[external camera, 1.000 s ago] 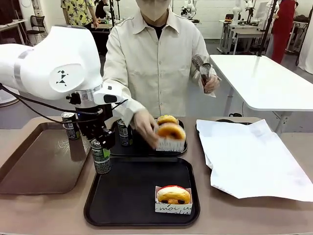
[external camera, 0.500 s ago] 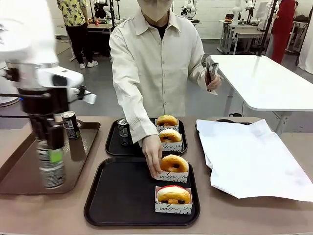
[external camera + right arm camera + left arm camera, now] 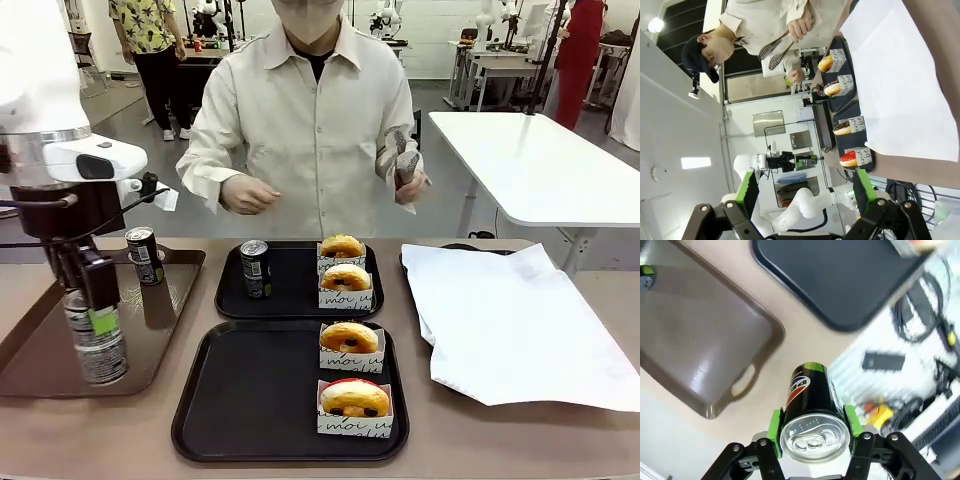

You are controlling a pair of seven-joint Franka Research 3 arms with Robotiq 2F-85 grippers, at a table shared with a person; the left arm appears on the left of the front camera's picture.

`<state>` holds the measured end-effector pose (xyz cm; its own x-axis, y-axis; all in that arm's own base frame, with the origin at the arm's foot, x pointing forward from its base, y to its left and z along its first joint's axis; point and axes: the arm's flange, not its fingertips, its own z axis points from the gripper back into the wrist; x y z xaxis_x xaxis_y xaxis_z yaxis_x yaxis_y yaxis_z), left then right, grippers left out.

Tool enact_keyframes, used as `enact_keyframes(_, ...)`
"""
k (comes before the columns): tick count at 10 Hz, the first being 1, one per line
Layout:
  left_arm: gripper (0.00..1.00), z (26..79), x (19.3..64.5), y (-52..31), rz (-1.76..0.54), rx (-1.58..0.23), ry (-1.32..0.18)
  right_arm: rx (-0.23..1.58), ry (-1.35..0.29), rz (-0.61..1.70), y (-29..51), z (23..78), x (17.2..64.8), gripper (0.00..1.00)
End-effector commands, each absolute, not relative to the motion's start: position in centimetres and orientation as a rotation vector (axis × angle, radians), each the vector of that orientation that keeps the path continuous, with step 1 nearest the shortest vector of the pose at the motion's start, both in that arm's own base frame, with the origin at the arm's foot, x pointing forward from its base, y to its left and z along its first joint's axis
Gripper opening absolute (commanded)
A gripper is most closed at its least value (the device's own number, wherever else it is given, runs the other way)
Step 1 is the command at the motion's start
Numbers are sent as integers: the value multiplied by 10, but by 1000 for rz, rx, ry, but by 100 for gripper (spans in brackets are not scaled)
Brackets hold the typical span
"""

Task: Set up donuts and drinks on trays.
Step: Pick up one Pepsi coke from the Handle tray and place it on the Flat Tray without a Pepsi coke.

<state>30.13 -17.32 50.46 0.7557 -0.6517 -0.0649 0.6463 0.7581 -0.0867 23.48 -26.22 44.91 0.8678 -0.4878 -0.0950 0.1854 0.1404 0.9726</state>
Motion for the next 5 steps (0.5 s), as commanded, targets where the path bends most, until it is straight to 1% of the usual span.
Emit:
enact_keyframes(1, 59, 481, 312, -208, -598, -44, -18, 1355, -267, -493, -262, 450, 235, 100)
enact_keyframes(2, 59, 471, 325, -225, -573, 1, -75, 1355, -267, -493, -262, 450, 235, 100)
enact_keyframes(3, 59, 461, 334, -237, -563, -21, -48, 1355, -267, -493, -262, 450, 235, 100)
enact_keyframes(5, 59, 429, 341, -259, -544, -27, -72, 1355, -267, -493, -262, 450, 235, 100)
